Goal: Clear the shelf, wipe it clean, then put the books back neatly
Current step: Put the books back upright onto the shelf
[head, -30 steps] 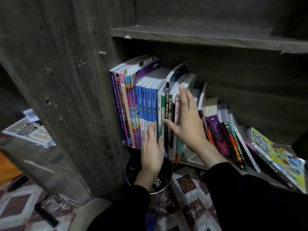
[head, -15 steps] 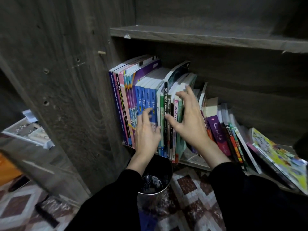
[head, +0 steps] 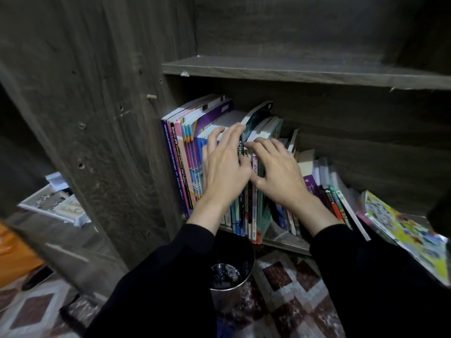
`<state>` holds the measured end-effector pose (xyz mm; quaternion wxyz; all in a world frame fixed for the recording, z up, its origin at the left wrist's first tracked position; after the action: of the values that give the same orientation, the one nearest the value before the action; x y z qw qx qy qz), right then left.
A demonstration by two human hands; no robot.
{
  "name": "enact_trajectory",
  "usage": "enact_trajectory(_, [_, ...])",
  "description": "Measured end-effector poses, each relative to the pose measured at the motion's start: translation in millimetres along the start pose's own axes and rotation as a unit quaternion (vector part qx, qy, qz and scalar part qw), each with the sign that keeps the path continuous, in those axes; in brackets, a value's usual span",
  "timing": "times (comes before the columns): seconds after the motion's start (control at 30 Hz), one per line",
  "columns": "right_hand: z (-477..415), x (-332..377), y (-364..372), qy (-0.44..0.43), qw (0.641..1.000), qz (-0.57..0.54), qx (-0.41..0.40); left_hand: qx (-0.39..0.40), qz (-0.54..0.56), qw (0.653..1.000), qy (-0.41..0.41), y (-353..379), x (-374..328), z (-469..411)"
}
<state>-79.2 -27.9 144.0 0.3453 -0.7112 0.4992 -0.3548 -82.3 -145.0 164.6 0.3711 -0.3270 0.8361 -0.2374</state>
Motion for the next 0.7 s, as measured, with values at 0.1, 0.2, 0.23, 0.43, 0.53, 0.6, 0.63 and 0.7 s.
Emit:
enact_trajectory(0.1, [1,1,0,0.003,1.0,-0.003,0.005,-0.024,-0.014,1.0,0.014,-3,0,9])
enact_trajectory(0.2, [1,1,-1,0.007,1.0,-0.009,0.007,-0.03,-0.011,0.999,0.013,-8,-1,5])
enact_trajectory(0.23, [2,2,-1,0.009,1.0,-0.012,0.008,-0.024,-0.011,1.0,0.004,-8,0,1])
enact_trajectory(0.43, [2,4,1,0.019,1.0,-0.011,0.018,0.035,-0.014,0.999,0.015,-1,3,-11])
enact_trajectory(0.53, [1,4,0,0.016,1.0,-0.008,0.014,0.002,0.031,0.999,-0.003,-4,-5,-10])
enact_trajectory(0.6, [2,4,0,0.013,1.0,-0.002,0.015,-0.019,0.068,0.997,-0.034,-9,-7,-6])
enact_trajectory(0.63, [2,3,0,0.012,1.0,0.002,0.015,-0.025,0.08,0.995,-0.045,-12,-6,-3])
enact_trajectory(0.7, [2,3,0,0.009,1.0,0.007,0.017,-0.036,0.088,0.994,-0.049,-20,-3,7])
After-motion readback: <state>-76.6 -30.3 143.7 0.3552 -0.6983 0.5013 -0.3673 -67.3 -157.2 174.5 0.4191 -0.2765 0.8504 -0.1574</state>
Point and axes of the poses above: each hand's wrist, its own z-axis away from the middle knuckle, its own y-axis out of the palm, x = y × z, the point moved 5 cm from there along -z, towards the middle knuckle, and after that the axes turned 1 degree about x, right-handed, at the moved point
